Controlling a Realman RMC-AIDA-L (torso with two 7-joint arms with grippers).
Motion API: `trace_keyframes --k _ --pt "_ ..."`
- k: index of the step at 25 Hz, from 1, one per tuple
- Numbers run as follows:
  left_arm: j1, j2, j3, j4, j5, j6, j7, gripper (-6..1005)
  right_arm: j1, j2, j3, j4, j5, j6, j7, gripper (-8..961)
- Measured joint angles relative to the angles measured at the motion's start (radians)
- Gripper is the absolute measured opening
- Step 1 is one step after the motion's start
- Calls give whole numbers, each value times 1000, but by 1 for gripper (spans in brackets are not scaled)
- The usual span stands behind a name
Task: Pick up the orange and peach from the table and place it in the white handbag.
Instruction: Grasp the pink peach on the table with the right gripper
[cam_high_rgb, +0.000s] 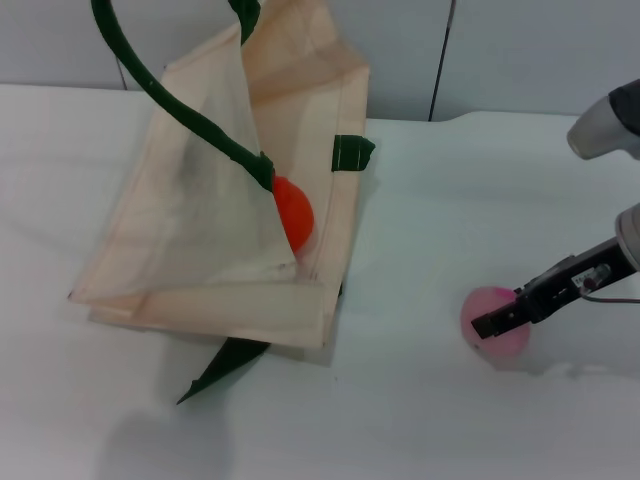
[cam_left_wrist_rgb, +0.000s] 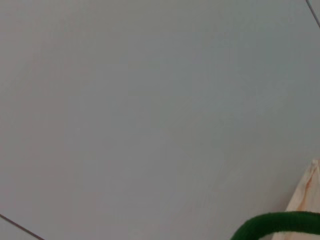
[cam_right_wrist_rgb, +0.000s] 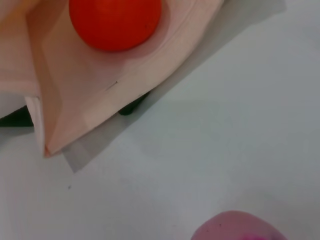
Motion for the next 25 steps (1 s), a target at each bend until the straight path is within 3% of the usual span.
trace_keyframes --k 4,6,25 --pt "0 0 1 0 0 1 0 142 1 -1 0 0 -1 -2 2 825" --pt "0 0 2 0 0 1 0 143 1 -2 0 -2 -2 -3 0 709" --pt "0 0 3 0 0 5 0 154 11 1 -35 1 -3 -6 0 601"
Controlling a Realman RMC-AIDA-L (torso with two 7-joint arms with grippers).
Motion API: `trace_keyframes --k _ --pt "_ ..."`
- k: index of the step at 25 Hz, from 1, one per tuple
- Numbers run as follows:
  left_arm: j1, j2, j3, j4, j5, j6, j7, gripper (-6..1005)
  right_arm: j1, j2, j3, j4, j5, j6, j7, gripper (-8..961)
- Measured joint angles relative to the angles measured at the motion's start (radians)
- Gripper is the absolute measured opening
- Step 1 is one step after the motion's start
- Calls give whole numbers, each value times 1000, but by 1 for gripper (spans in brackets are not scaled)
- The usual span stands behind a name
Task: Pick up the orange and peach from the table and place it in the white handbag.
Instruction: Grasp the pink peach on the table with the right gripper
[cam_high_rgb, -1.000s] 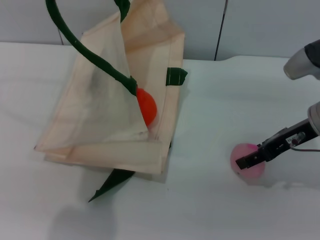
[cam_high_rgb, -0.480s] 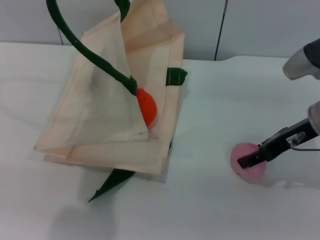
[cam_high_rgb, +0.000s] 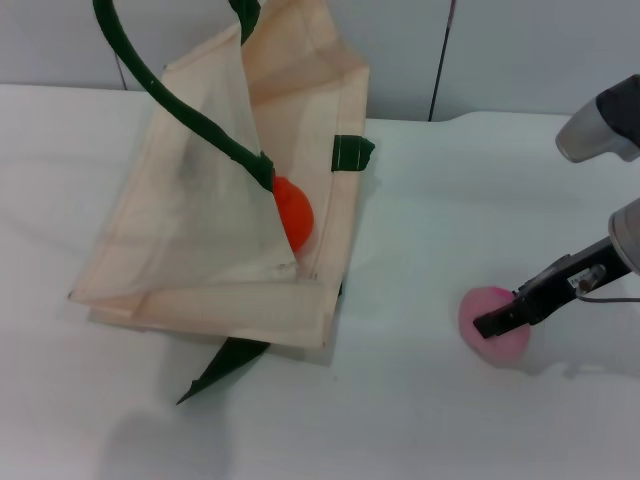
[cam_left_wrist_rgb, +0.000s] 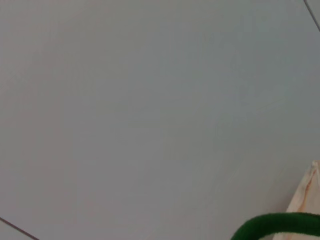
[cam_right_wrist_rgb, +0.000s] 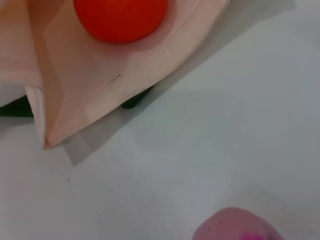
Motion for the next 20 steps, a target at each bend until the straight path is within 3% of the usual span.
trace_keyframes --k 14,20 --pt "3 -1 0 -10 0 2 3 162 7 0 11 -30 16 -9 4 533" --pt "6 -1 0 -12 0 3 3 165 8 1 15 -102 47 0 10 508"
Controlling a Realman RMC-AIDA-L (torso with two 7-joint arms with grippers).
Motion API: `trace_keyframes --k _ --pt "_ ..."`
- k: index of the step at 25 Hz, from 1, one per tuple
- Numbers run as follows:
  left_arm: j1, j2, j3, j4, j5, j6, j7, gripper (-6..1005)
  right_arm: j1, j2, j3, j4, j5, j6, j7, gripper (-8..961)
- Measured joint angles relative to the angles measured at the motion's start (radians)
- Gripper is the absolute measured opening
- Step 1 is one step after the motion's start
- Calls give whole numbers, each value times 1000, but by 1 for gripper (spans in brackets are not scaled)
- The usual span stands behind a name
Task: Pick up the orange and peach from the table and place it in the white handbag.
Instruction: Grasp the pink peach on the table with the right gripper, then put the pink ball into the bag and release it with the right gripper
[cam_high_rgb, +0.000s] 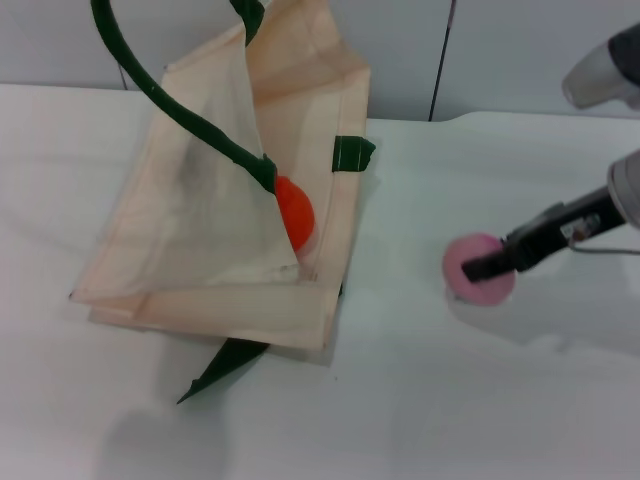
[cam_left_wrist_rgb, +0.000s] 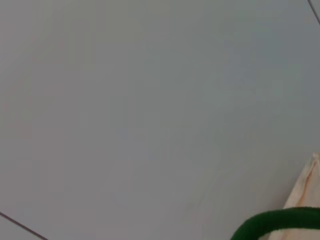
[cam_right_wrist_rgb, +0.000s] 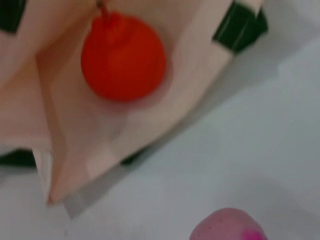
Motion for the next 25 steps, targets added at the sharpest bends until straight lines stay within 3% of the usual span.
trace_keyframes --k 10,18,25 --pt "-19 -3 16 -8 -13 3 -7 171 39 -1 -15 -113 156 -55 -10 471" --pt "-36 -2 92 -7 -14 23 -54 176 86 0 -42 -35 272 -190 -83 456" --pt "-40 -2 119 24 -9 20 -66 180 146 -5 -41 107 278 -290 -133 448"
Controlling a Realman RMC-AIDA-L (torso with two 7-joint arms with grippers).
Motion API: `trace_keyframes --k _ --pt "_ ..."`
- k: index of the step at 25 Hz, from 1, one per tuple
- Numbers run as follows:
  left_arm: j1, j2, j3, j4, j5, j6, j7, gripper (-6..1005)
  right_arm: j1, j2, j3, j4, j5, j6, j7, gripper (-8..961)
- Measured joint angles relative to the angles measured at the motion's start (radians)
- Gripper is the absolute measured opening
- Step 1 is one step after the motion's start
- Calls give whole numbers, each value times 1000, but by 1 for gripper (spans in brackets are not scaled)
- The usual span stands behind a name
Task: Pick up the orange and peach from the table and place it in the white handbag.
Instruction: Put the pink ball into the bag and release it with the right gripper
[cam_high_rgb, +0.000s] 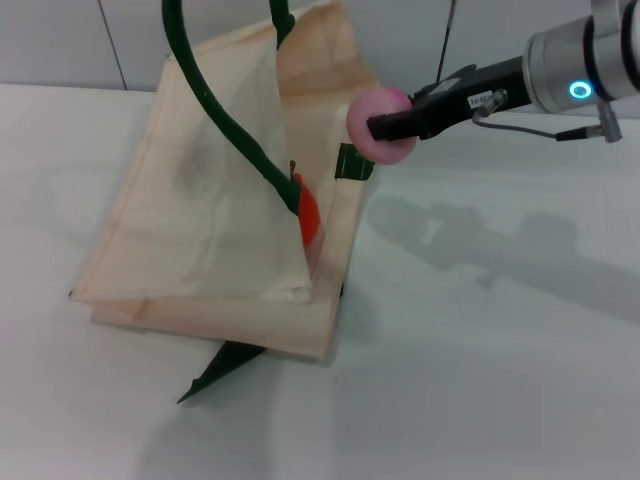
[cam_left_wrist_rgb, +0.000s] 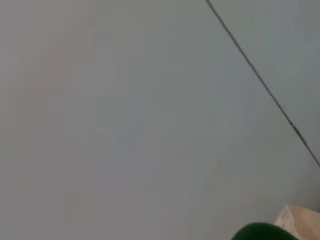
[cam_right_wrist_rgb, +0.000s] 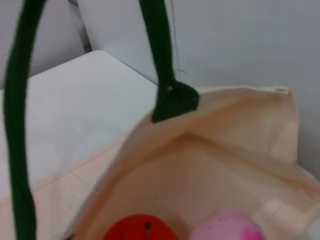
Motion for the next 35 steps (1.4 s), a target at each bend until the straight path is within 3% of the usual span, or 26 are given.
trace_keyframes --k 21,35 --pt "13 -1 18 60 -3 -6 -16 192 7 -5 10 87 5 -100 -56 445" --pt "3 -2 55 58 -5 7 -29 200 93 7 -56 154 189 -91 -129 445"
